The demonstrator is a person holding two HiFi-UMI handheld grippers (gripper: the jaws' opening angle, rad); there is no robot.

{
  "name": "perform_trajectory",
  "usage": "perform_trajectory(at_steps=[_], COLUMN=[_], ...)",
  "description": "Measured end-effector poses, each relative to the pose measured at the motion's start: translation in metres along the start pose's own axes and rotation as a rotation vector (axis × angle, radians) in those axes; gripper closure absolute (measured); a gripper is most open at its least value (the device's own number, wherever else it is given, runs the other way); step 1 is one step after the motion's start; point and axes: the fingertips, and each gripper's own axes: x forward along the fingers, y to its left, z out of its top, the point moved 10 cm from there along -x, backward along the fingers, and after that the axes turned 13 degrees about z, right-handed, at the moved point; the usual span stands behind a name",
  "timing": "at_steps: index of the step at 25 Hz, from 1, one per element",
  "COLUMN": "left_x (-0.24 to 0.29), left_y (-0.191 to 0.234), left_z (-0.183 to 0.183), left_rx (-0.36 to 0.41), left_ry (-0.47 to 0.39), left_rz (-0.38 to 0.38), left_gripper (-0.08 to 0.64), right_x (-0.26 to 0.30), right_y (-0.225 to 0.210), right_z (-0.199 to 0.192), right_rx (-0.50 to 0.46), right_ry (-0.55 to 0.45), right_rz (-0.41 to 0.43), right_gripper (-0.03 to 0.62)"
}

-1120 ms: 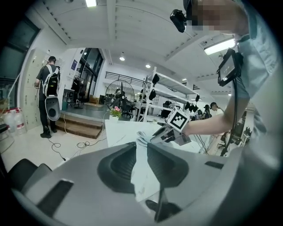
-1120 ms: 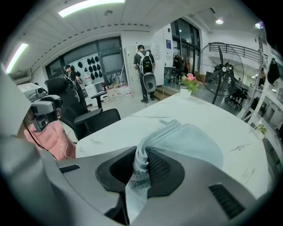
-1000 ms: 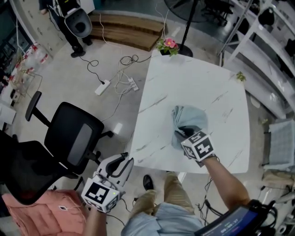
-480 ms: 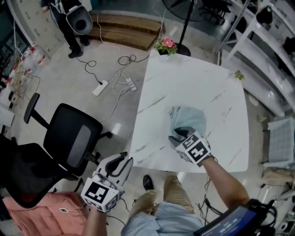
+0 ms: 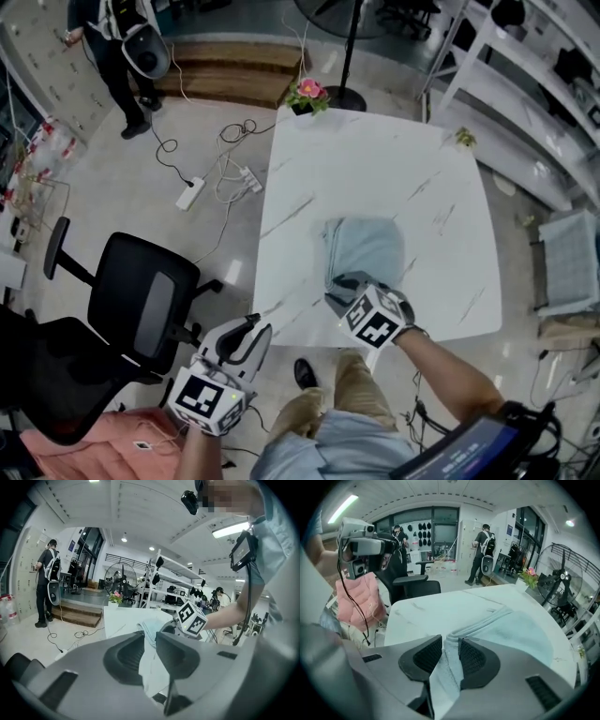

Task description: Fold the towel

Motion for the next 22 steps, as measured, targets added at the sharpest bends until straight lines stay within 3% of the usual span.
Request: perform_trajectory(at_steps=[4,7,10,11,17,22], left_x=[0.004,0.007,0.010,0.011,0.021,0.035], left_y=[-0.007,-0.012,-0.017,-0.019,-0.032,-0.049], left_z=[0.001,0.003,0.006,0.008,0.011,0.008], left_rx=[0.007,0.010,0.004,0.003,0.019,0.009], left_ry=[0.014,0.017,0.014,0.013,0.022,0.046], left_rz=[-0.009,-0.006,-0.003,-0.006,-0.034,-0.069], left_gripper=[0.480,0.481,0.482,0.482,0.485,0.488], right_x=[0.001,-0.014,-0.033,-0.034,-0.010,-0.002], right_y=[0.004,0.008,0.013,0.014,0.003,0.015], right_z=[0.008,0.011,0.009,0.008,-0.006,-0.016], right_rx=[-0.055,-0.043,0.012,0.035,0.126,0.081], right_ry=[-0.005,-0.096,-0.223,-0.236,-0.156,-0.149], right_rz=[-0.009,-0.060,-0.162,-0.169,-0.113,-0.103], right_gripper=[0.463,0.462,0.554,0.550,0.535,0.534])
